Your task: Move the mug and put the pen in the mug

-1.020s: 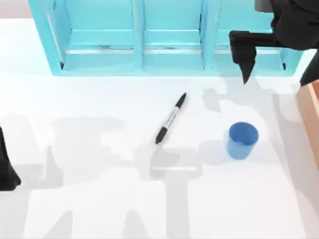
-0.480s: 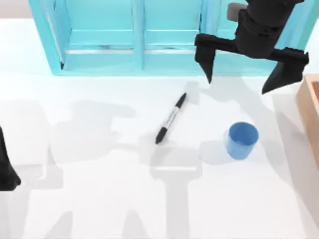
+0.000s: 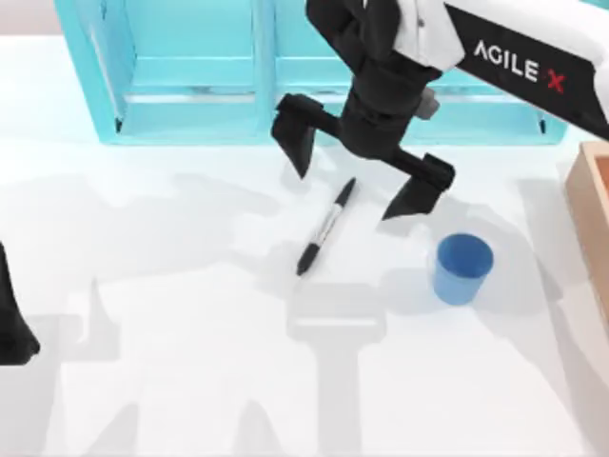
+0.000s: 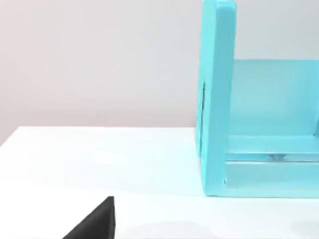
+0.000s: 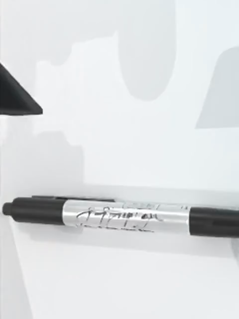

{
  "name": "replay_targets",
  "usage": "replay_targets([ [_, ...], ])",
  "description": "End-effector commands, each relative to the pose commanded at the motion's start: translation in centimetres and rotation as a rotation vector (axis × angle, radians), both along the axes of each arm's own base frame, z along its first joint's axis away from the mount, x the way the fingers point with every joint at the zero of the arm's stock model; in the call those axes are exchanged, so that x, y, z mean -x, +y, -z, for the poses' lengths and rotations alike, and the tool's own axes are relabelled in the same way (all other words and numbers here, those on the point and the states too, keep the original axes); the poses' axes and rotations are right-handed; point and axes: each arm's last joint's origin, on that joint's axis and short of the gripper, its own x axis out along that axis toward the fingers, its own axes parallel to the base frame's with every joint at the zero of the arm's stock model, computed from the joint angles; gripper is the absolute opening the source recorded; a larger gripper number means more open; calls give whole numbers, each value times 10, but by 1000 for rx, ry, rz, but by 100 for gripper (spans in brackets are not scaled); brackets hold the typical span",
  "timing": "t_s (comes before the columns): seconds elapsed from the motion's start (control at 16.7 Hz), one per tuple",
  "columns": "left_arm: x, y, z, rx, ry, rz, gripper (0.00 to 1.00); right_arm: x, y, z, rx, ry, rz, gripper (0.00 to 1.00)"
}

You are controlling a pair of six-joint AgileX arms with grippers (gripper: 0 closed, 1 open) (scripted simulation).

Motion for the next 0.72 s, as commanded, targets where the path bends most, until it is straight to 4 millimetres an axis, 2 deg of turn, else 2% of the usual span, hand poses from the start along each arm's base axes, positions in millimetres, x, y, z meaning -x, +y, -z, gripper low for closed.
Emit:
replay_targets([
  [0.42, 0, 0, 0, 0, 0, 0, 100, -2, 2, 9, -2, 2, 7, 100],
  [0.54, 0, 0, 0, 0, 0, 0, 100, -5, 8, 29, -3, 2, 5, 100],
  [0.72, 0, 0, 0, 0, 0, 0, 100, -9, 16, 69, -7, -4, 6, 100],
])
